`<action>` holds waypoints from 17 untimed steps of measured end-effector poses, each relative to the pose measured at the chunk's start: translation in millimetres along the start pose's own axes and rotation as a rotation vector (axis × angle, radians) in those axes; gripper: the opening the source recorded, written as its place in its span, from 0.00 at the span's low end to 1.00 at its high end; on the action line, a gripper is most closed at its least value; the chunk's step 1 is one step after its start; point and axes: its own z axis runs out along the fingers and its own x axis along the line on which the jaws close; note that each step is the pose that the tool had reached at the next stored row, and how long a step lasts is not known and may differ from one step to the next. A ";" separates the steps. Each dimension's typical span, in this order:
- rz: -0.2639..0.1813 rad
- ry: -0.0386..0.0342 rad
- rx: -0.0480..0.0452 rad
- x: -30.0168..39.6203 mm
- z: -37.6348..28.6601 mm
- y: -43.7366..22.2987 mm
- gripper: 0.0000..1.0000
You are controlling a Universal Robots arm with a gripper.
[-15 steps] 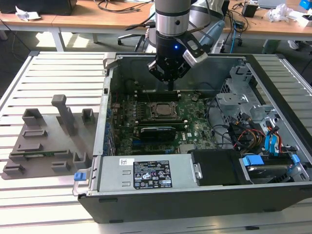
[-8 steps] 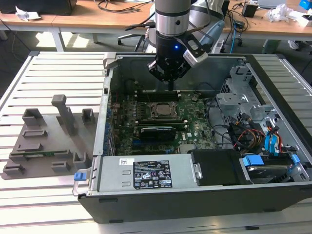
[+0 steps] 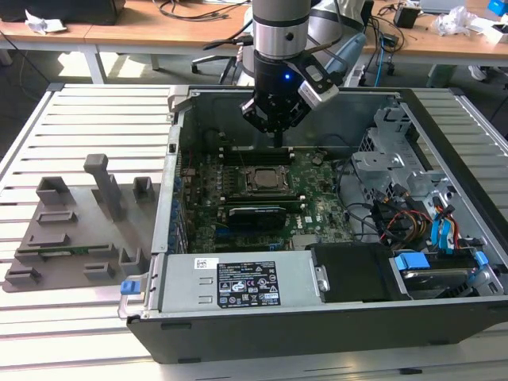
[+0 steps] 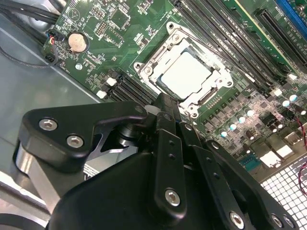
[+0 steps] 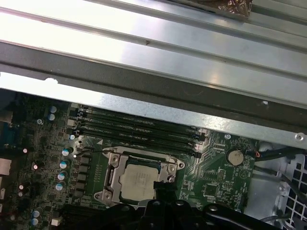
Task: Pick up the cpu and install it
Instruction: 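Install the first cpu locking lever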
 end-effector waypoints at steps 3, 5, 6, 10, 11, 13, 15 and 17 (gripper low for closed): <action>0.011 0.0017 0.0084 0.0 0.0 0.0 0.11; 0.040 0.0038 0.0164 0.0 0.1 0.0 0.11; 0.053 0.0051 0.0217 0.0 0.0 0.0 0.11; 0.094 0.0435 0.0399 -0.5 0.9 -0.1 0.11; 0.099 0.0473 0.0437 -0.5 0.9 -0.1 0.11; 0.111 0.0511 0.0607 -0.5 1.0 0.0 0.11; 0.119 0.0540 0.0788 -0.5 0.9 -0.1 0.11; 0.154 0.0598 0.0844 -0.5 1.4 -0.1 0.11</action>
